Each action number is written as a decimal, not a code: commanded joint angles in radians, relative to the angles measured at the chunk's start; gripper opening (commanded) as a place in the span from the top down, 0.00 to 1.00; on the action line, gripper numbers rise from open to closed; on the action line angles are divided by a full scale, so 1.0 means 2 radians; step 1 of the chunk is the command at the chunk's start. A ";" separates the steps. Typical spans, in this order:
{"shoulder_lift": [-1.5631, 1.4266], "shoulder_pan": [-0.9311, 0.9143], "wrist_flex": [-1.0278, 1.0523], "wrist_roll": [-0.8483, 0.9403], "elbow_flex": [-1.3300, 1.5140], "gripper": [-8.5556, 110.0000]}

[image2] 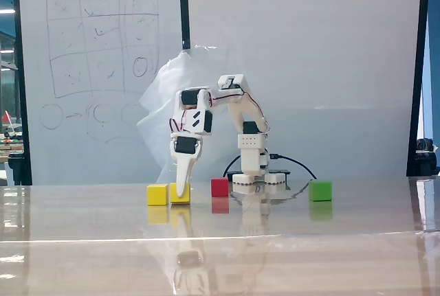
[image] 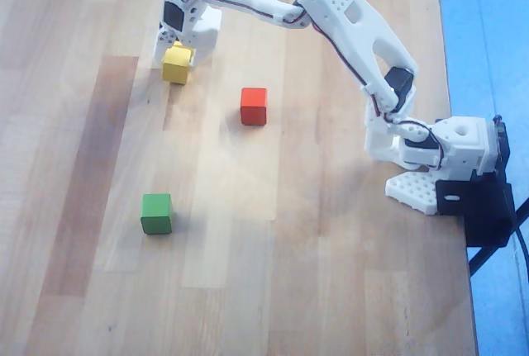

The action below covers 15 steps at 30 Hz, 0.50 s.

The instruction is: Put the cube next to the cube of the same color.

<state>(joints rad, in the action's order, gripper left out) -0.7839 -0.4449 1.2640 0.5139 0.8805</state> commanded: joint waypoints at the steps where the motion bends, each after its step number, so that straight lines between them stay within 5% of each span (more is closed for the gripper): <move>1: -0.028 -0.005 0.009 -0.003 -0.043 0.83; 15: -0.094 -0.027 0.019 -0.004 -0.045 0.61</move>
<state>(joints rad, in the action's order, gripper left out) -0.7839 -0.4556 1.2901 0.5062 0.8728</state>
